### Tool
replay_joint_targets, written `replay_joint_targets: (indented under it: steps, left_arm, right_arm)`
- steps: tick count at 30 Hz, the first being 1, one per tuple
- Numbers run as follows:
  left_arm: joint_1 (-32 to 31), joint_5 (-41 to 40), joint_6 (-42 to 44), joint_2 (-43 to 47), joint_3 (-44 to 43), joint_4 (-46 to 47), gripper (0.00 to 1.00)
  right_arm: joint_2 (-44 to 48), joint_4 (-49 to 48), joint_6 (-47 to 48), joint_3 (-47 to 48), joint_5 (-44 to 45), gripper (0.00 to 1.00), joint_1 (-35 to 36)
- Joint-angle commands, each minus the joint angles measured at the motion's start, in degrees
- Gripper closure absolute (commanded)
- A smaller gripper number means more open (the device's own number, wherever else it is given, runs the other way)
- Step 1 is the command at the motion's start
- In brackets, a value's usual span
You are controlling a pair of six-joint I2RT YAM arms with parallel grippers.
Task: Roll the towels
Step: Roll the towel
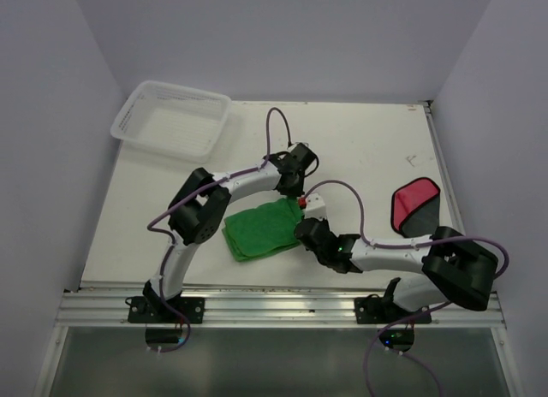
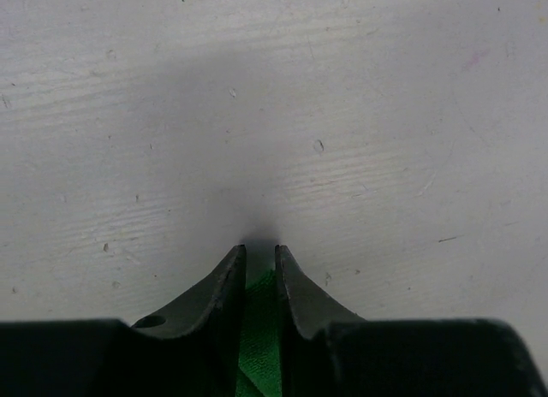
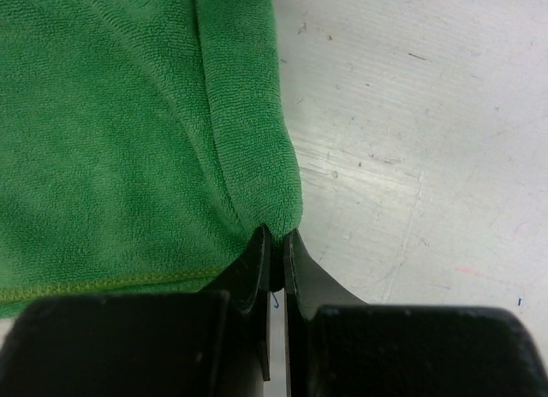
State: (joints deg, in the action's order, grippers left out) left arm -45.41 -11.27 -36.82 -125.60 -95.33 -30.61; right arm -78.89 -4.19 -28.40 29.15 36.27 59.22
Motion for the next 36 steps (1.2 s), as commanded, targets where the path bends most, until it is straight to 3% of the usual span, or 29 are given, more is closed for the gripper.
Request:
replay_joint_targets:
  steps: [1,10,19,26,36]
  left_arm:
    - [0.4,-1.6,1.1,2.9,0.4,-0.2,0.76]
    - [7.0,6.1,1.0,13.2,5.8,7.7,0.71]
    - [10.3,6.6,3.7,22.2,10.8,9.1,0.69]
    - [10.3,8.9,3.5,25.7,16.7,12.0,0.69]
    - [10.3,10.9,4.8,30.8,24.3,15.7,0.7]
  right_arm:
    - [-0.8,1.4,1.4,3.1,5.7,1.0,2.5]
    - [-10.0,8.9,3.4,11.3,18.0,1.0,8.9]
    - [-23.0,18.6,4.6,22.9,29.6,1.0,14.2]
    - [-29.2,19.6,9.7,27.4,29.5,1.0,18.4]
    - [-34.7,22.2,13.4,31.3,25.3,1.0,19.0]
